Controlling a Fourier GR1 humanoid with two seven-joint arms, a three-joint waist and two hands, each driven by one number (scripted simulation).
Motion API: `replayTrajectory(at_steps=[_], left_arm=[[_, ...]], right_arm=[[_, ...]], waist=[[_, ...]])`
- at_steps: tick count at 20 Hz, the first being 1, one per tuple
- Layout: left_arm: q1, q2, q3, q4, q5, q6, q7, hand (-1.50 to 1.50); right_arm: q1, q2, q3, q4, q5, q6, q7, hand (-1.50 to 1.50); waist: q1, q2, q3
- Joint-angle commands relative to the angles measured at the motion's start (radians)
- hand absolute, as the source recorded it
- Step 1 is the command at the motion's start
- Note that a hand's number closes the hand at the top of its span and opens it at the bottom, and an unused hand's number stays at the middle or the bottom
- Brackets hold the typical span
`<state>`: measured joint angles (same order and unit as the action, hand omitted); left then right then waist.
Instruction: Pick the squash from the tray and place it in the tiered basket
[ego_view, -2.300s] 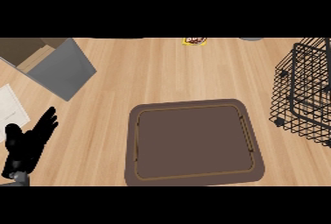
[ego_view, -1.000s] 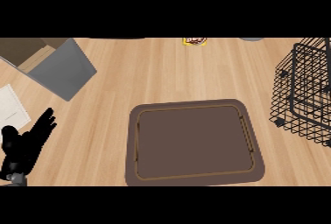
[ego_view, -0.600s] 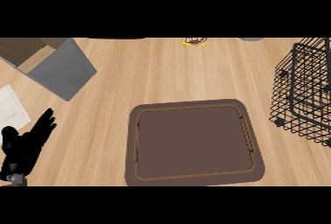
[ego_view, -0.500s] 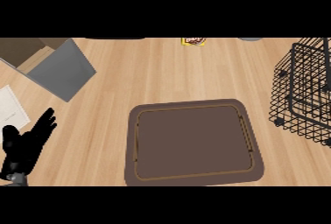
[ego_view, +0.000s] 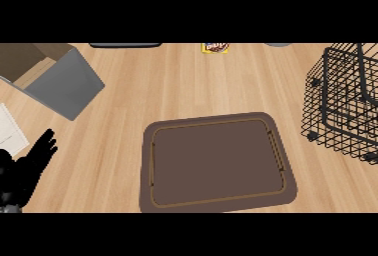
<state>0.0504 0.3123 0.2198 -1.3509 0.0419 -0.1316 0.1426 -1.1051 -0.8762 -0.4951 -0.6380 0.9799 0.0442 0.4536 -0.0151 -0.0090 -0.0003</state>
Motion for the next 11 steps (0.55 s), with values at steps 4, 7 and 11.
replayTrajectory(at_steps=[4, 7, 11], left_arm=[[0.028, -0.041, -0.009, 0.000, -0.030, 0.048, -0.026, 0.00], [0.056, -0.022, 0.020, -0.005, 0.000, 0.028, -0.012, 0.00], [0.043, -0.010, 0.031, -0.030, 0.001, 0.038, 0.016, 0.00]], right_arm=[[0.084, -0.052, -0.256, -0.106, -0.246, 0.037, -0.001, -1.50], [0.181, -0.104, -0.370, -0.179, -0.359, 0.107, -0.087, -1.50], [0.353, -0.069, -0.484, -0.290, -0.482, 0.254, -0.137, -1.50]], waist=[[-0.034, -0.007, 0.001], [-0.053, -0.014, 0.001], [-0.071, -0.017, 0.001]])
